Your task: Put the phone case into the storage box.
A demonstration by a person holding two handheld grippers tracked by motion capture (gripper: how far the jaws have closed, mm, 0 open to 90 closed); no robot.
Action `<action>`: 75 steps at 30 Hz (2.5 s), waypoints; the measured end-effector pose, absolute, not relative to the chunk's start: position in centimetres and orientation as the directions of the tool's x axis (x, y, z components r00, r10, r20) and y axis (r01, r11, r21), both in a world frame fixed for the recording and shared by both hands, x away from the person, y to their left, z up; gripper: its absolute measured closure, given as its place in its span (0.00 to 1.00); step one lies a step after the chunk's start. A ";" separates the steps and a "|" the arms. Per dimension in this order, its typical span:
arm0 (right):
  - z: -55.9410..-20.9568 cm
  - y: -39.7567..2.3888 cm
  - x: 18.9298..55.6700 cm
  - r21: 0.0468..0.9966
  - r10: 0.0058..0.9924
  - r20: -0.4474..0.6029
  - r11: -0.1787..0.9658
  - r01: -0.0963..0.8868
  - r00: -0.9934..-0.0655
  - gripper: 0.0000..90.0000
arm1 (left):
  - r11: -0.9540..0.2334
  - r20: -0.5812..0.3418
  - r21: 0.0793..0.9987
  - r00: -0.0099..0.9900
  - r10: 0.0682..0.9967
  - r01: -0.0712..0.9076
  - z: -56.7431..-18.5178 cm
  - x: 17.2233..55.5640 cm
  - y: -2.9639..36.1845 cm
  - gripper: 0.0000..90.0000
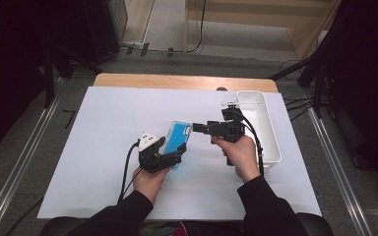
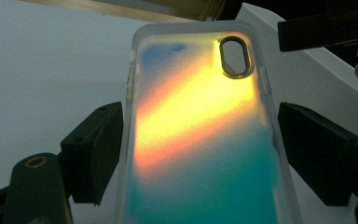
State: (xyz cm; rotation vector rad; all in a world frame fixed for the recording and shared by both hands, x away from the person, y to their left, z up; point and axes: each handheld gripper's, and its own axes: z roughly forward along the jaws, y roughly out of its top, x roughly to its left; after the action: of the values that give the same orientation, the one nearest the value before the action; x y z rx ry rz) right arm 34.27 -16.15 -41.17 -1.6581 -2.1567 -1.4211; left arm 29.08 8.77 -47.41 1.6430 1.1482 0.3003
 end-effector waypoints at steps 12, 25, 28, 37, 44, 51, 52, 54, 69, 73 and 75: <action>-41.8 -14.9 35.3 0.574 0.710 0.587 -0.025 0.819 -0.390 0.27 | 0.021 -0.340 0.844 0.504 0.794 0.536 -47.7 28.9 8.6 0.18; -42.5 -13.7 36.3 0.545 0.706 0.599 -0.015 0.838 -0.377 0.34 | 0.031 -0.328 0.856 0.495 0.804 0.517 -47.7 28.9 8.7 0.18; -42.7 -13.5 36.5 0.530 0.701 0.612 -0.020 0.848 -0.366 0.37 | 0.028 -0.322 0.858 0.495 0.807 0.513 -47.7 28.9 8.7 0.18; -43.2 -12.7 36.9 0.520 0.691 0.623 -0.016 0.854 -0.367 0.52 | 0.029 -0.321 0.857 0.490 0.811 0.515 -47.7 29.0 8.8 0.18; -43.3 -12.4 37.0 0.487 0.671 0.660 -0.040 0.872 -0.338 0.69 | 0.029 -0.324 0.853 0.487 0.811 0.520 -47.8 29.0 8.7 0.18; -43.3 -12.6 37.1 0.473 0.645 0.691 -0.064 0.879 -0.325 0.85 | 0.024 -0.309 0.861 0.485 0.818 0.508 -47.8 29.0 8.6 0.18; -43.2 -12.5 37.0 0.466 0.649 0.692 -0.068 0.882 -0.316 0.85 | 0.020 -0.305 0.862 0.488 0.818 0.506 -47.8 29.0 8.6 0.18; -43.1 -12.5 37.0 0.469 0.641 0.699 -0.073 0.880 -0.319 0.86 | 0.027 -0.310 0.864 0.489 0.815 0.503 -47.8 29.0 8.7 0.18; -42.5 -12.6 36.9 0.460 0.644 0.694 -0.051 0.886 -0.323 0.87 | -0.022 -0.302 0.837 0.496 0.814 0.546 -47.5 29.5 8.4 0.12; -42.3 -12.7 37.0 0.475 0.657 0.676 -0.042 0.879 -0.333 0.87 | -0.027 -0.334 0.806 0.492 0.804 0.591 -47.3 29.9 8.5 0.00; -42.2 -12.9 37.0 0.489 0.663 0.661 -0.026 0.872 -0.351 0.87 | -0.030 -0.361 0.796 0.513 0.779 0.605 -47.1 30.0 8.7 0.00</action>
State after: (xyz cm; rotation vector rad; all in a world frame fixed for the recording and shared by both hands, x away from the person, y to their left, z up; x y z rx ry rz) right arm 37.03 -12.93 -42.24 -1.6333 -2.0151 -1.3156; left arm 30.01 8.68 -47.06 1.7229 1.1756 0.2111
